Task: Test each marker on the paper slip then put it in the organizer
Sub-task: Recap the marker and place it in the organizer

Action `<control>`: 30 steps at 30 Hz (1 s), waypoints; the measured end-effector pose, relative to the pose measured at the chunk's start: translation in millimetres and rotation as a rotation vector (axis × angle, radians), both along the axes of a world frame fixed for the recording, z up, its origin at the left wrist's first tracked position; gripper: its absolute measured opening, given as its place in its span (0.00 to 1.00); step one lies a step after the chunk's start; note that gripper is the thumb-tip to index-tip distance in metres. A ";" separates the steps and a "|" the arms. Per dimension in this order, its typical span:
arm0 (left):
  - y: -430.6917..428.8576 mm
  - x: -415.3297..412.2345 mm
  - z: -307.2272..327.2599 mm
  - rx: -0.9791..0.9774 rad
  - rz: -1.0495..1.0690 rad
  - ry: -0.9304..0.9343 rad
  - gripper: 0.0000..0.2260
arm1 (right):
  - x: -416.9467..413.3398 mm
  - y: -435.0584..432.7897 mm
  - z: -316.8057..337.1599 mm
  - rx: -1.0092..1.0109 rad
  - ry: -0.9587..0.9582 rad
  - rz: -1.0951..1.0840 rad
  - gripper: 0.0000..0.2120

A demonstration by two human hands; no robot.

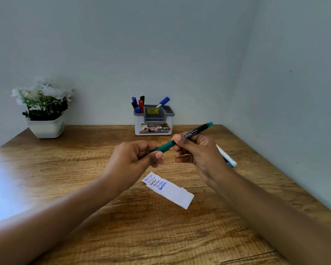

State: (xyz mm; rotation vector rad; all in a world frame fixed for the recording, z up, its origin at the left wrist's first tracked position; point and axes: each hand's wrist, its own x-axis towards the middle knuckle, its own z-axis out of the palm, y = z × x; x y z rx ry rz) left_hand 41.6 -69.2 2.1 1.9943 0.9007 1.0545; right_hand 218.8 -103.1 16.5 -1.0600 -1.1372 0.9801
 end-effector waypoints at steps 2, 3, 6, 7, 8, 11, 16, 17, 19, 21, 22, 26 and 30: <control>-1.5 -1.0 -0.4 0.065 0.055 0.037 0.11 | -2.5 1.1 -1.6 -0.019 0.020 -0.027 0.06; -1.3 -1.2 -0.5 0.089 0.077 0.051 0.11 | -3.2 1.8 -2.3 -0.024 0.023 -0.040 0.07; 2.0 0.5 -2.4 0.124 0.100 0.094 0.04 | -4.4 4.0 -5.1 -0.031 0.019 -0.069 0.09; 2.3 1.4 -2.9 0.118 0.092 0.099 0.04 | -4.4 4.3 -5.9 -0.033 0.021 -0.075 0.09; 2.2 2.2 -3.1 0.093 0.074 0.087 0.05 | -4.6 5.1 -6.3 -0.036 0.024 -0.081 0.09; 1.8 4.1 -0.8 -0.046 0.010 0.003 0.03 | -4.6 6.4 -6.3 -0.037 0.042 -0.100 0.09; 2.3 5.4 2.8 -0.196 -0.048 -0.081 0.03 | -4.4 6.4 -7.1 -0.020 0.063 -0.094 0.08; 2.5 5.3 4.5 -0.255 -0.068 -0.115 0.03 | -4.2 6.0 -6.8 -0.006 0.068 -0.088 0.08; 3.5 4.7 9.2 -0.383 -0.118 -0.181 0.06 | -4.4 5.9 -6.5 0.029 0.071 -0.075 0.08; 5.5 3.0 13.0 -0.498 -0.169 -0.218 0.09 | -6.2 5.8 -7.5 0.045 0.064 -0.073 0.08; 6.2 1.8 14.4 -0.550 -0.195 -0.229 0.10 | -6.5 6.1 -8.0 0.052 0.059 -0.078 0.08; 9.1 -0.3 15.7 -0.642 -0.247 -0.235 0.12 | -6.0 6.7 -10.6 0.073 0.062 -0.091 0.08; 12.2 -2.5 13.0 -0.692 -0.277 -0.244 0.11 | -5.6 9.6 -7.8 0.039 0.119 -0.137 0.08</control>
